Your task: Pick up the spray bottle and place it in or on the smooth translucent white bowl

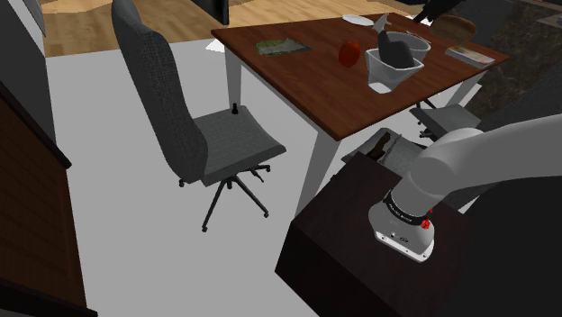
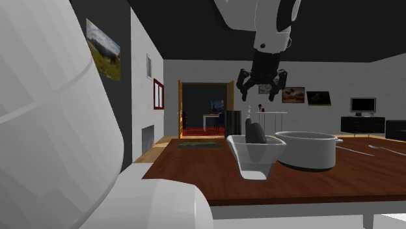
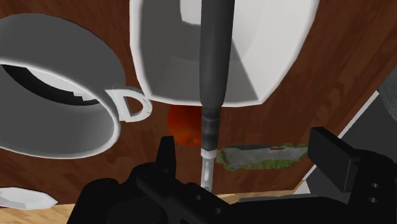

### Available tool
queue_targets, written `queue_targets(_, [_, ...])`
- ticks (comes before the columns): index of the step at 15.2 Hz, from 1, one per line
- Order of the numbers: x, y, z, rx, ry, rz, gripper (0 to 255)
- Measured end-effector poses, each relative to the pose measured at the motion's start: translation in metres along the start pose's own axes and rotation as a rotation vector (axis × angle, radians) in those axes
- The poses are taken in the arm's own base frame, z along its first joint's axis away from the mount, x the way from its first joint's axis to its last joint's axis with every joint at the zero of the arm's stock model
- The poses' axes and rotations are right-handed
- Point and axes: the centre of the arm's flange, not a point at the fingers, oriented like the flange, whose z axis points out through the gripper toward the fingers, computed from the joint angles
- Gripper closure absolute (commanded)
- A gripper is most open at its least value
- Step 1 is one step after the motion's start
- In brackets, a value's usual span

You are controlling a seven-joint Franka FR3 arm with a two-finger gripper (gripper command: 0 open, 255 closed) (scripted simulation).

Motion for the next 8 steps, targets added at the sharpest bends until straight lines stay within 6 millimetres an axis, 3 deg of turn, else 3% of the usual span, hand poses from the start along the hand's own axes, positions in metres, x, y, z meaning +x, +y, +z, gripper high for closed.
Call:
queue_targets(3, [-0.002, -0.001, -0.02, 0.0, 0.0, 0.0, 0])
queue_targets(8, [-0.001, -0.002, -0.023, 0.001, -0.001, 0.0, 0])
